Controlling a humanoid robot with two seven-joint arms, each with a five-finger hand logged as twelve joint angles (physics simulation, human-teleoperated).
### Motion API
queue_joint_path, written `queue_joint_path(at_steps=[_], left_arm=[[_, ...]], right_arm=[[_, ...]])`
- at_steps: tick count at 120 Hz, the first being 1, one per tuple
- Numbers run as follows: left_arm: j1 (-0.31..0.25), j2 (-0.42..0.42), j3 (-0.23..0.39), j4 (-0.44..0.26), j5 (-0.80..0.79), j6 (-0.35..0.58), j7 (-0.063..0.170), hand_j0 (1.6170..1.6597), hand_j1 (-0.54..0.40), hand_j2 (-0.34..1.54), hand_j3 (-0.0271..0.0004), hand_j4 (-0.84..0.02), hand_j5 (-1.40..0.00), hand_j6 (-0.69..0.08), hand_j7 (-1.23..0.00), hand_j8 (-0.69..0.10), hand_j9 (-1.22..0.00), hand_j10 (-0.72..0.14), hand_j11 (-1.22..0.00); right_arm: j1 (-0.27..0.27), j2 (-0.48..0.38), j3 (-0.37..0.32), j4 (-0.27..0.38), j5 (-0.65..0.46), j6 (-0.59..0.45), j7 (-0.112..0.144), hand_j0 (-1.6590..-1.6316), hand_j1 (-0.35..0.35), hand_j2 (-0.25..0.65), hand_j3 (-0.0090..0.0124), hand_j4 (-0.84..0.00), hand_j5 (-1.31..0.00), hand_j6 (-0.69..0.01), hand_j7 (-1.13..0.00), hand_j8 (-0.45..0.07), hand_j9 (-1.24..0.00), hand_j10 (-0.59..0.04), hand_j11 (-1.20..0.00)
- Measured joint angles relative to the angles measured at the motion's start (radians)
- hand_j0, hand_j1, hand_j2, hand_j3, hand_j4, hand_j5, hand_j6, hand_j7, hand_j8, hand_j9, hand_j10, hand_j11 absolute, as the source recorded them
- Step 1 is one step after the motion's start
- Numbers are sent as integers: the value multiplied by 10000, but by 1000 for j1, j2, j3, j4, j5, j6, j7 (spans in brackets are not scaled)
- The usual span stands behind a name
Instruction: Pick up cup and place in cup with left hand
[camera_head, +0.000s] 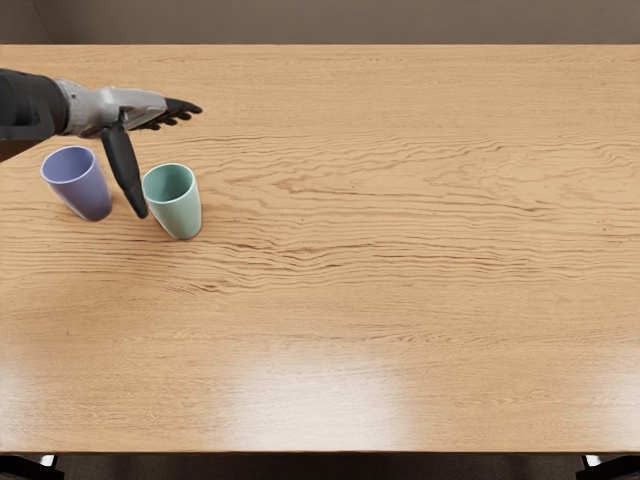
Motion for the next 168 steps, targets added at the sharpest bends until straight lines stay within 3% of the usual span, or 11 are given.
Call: queue_joint_path(at_steps=[25, 59, 82, 106, 135, 168], left_arm=[[16, -56, 84, -41, 147, 148, 0, 16581, 3483, 11, 0, -41, -20, -51, -18, -47, -16, -35, -16], [52, -70, 161, -40, 207, 305, 0, 16581, 3470, 21, 0, -62, -41, -74, -39, -70, -37, -56, -36], [58, -126, 170, 26, 198, 324, 0, 16581, 3468, 23, 0, -65, -45, -78, -43, -74, -41, -60, -40], [57, -129, 173, 97, 201, 327, 0, 16581, 3342, 45, 0, -170, -181, -182, -179, -179, -178, -165, -176], [49, -147, 209, 122, 204, 329, 0, 16580, 1730, 317, 0, -1519, -1931, -1532, -1928, -1528, -1927, -1513, -1925], [46, -148, 217, 136, 207, 327, 0, 16581, 264, 747, 0, -2443, -3145, -2454, -3143, -2450, -3142, -2434, -3143]], right_arm=[[0, 0, 0, 0, 0, 0, 0, -16581, -3491, 0, 0, -4, -1, -5, 0, -4, 0, -2, 0], [0, 0, 0, 0, 0, 0, 0, -16581, -3491, 0, 0, -5, -1, -6, 0, -4, -1, -3, 0], [0, 0, 0, 0, 0, 0, 0, -16581, -3491, 0, 0, -5, -1, -6, 0, -5, -1, -3, 0], [0, 0, 0, 0, 0, 0, 0, -16581, -3491, 0, 0, -5, -1, -6, 0, -5, -1, -3, 0], [0, 0, 0, 0, 0, 0, 0, -16581, -3491, 0, 0, -5, -1, -6, 0, -5, -1, -3, 0], [0, 0, 0, 0, 0, 0, 0, -16581, -3491, 0, 0, -5, -1, -7, 0, -5, -1, -3, 0]])
